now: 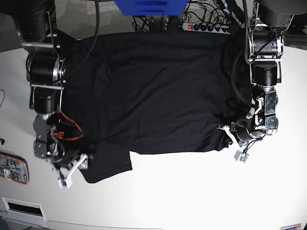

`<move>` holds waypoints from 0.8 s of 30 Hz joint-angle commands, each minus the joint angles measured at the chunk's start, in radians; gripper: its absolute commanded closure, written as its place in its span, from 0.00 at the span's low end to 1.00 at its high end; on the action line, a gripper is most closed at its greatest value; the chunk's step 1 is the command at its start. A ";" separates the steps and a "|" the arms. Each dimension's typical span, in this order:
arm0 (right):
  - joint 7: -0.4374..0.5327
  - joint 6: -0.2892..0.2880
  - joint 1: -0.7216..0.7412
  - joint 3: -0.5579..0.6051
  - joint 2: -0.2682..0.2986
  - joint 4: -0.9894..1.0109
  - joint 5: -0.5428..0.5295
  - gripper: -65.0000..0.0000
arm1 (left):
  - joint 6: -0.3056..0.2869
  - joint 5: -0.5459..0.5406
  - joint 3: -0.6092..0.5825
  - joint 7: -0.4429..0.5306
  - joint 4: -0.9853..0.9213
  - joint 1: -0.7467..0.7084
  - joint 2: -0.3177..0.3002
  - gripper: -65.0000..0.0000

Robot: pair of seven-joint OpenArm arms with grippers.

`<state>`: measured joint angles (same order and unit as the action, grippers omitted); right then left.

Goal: Fold the T-shirt properly
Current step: 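Adjust the right gripper's grip on the hem corner near the sleeve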

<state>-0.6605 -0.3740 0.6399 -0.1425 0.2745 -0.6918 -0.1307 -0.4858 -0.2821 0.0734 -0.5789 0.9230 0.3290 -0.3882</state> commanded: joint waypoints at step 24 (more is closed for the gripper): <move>0.132 0.065 0.024 -0.006 -0.102 -0.016 -0.008 0.35 | 0.017 0.051 -0.002 -0.072 -0.005 -0.008 -0.012 1.00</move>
<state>-0.5552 -0.3054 0.6262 -0.1452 0.1661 -0.6907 -0.1265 -0.4854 -0.2848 0.0734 -0.5758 0.9230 0.3267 -0.3885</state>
